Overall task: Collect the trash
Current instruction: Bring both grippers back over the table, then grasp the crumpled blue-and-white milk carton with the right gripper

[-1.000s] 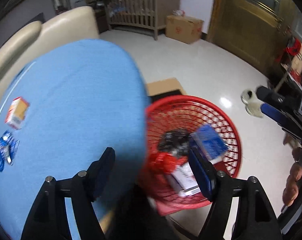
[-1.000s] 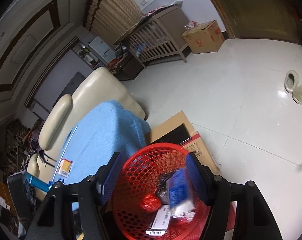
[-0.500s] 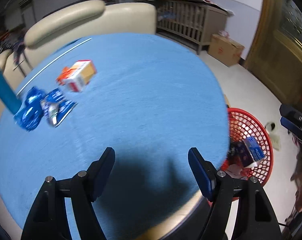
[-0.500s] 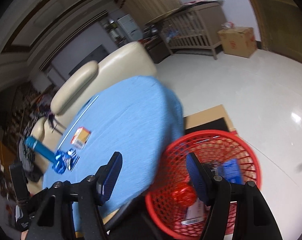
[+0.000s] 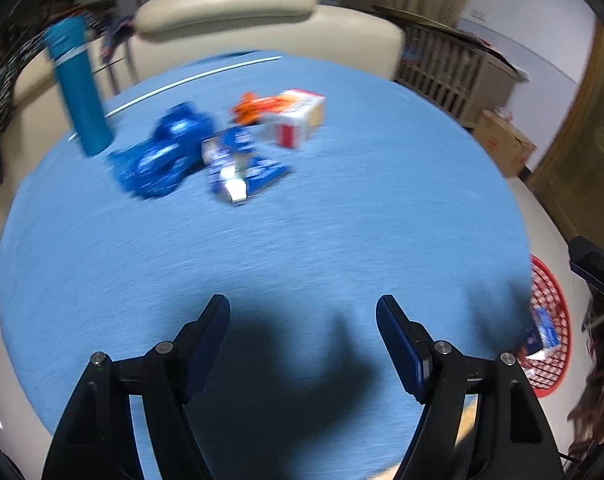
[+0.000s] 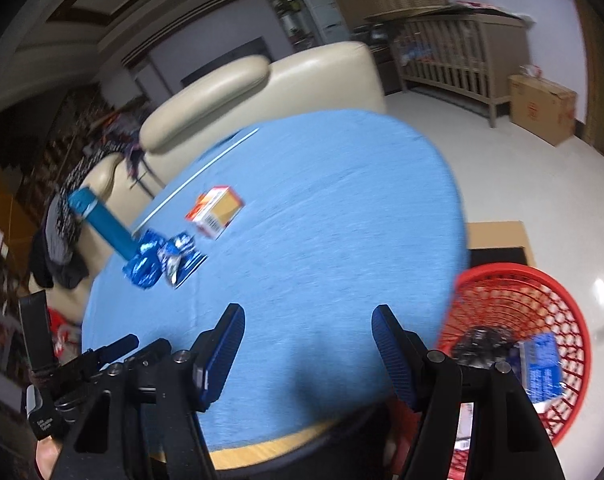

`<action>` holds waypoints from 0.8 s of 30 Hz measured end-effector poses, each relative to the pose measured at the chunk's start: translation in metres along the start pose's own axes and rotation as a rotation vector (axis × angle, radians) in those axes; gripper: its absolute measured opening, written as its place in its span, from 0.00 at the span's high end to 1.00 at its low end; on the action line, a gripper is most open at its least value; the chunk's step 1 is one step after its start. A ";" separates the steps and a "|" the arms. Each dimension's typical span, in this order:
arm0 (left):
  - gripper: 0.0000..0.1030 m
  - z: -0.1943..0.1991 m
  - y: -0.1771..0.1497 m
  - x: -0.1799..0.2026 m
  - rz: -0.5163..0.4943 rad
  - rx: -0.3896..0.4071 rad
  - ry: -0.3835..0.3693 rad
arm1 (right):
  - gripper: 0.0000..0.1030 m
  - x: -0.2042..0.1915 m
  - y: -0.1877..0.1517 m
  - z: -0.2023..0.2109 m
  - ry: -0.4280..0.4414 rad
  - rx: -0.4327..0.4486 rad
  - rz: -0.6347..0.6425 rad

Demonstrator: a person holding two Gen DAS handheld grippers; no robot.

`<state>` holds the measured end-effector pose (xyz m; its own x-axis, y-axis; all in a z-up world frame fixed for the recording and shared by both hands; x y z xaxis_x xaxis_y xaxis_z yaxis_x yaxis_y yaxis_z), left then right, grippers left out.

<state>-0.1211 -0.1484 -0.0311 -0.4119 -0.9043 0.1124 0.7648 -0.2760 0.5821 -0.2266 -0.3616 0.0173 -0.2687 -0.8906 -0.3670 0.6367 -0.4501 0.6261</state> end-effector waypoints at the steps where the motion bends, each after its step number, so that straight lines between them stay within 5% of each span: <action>1: 0.26 0.000 -0.001 -0.010 0.017 0.001 0.011 | 0.32 -0.010 -0.001 -0.006 0.005 -0.012 0.020; 12: 0.26 -0.006 -0.011 -0.111 0.176 0.007 0.101 | 0.33 -0.118 -0.005 -0.081 0.077 -0.137 0.201; 24: 0.26 -0.004 -0.002 -0.150 0.229 0.024 0.129 | 0.32 -0.221 0.012 -0.187 0.090 -0.187 0.358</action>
<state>-0.0585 -0.0137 -0.0526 -0.1615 -0.9768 0.1409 0.8180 -0.0526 0.5728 -0.0241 -0.1577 -0.0230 0.0522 -0.9758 -0.2124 0.8012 -0.0861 0.5921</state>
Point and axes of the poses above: each gripper's, at about its wrist camera, not at the fingertips, and z roughly against the way its jaws point, x to its right, y to its top, the point moved 9 cm from there along -z, roughly the way its jaws point, and after that the axes turned 2 degrees about -y, right-handed, at the moved point
